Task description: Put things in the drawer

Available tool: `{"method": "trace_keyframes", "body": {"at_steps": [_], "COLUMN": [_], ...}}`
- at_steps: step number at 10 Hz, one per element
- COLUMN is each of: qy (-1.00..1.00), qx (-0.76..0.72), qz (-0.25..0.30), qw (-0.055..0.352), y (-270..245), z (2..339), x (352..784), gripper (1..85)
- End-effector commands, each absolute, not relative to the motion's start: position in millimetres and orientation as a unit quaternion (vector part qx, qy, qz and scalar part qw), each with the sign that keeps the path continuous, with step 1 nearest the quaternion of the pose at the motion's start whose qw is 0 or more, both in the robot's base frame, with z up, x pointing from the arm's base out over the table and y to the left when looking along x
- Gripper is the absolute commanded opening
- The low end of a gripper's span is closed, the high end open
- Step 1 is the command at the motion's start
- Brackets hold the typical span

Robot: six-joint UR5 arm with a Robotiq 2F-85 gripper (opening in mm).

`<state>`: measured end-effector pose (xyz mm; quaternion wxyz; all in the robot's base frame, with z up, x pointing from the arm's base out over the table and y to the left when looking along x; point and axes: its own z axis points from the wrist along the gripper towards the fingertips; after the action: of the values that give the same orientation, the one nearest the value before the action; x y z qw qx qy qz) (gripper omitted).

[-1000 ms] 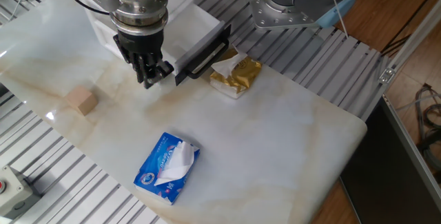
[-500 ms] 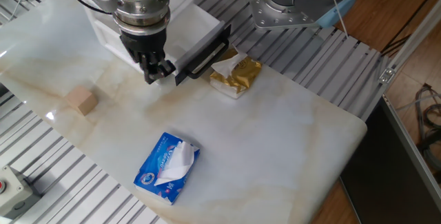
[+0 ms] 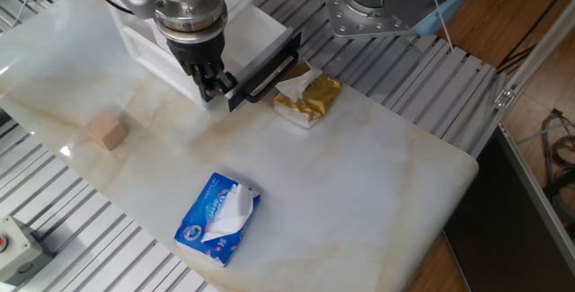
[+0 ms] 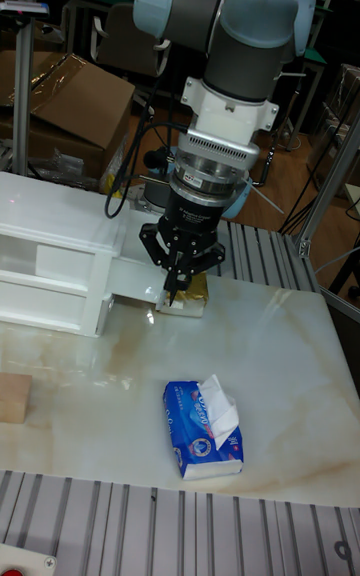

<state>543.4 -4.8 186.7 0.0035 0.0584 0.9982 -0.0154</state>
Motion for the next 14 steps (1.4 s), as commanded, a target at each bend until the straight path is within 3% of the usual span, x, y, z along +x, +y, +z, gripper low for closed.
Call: {"method": "trace_keyframes", "body": {"at_steps": [1, 8, 14], "qy": [0.998, 0.998, 0.998], "qx": [0.052, 0.007, 0.0], "qz": [-0.024, -0.001, -0.003], "qw": [0.004, 0.057, 0.064], "y": [-10.4, -11.1, -16.4], "z": [185.0, 173.6, 168.8], "x": [543.8, 572.9, 573.0], "gripper": [1.0, 1.0, 1.0]}}
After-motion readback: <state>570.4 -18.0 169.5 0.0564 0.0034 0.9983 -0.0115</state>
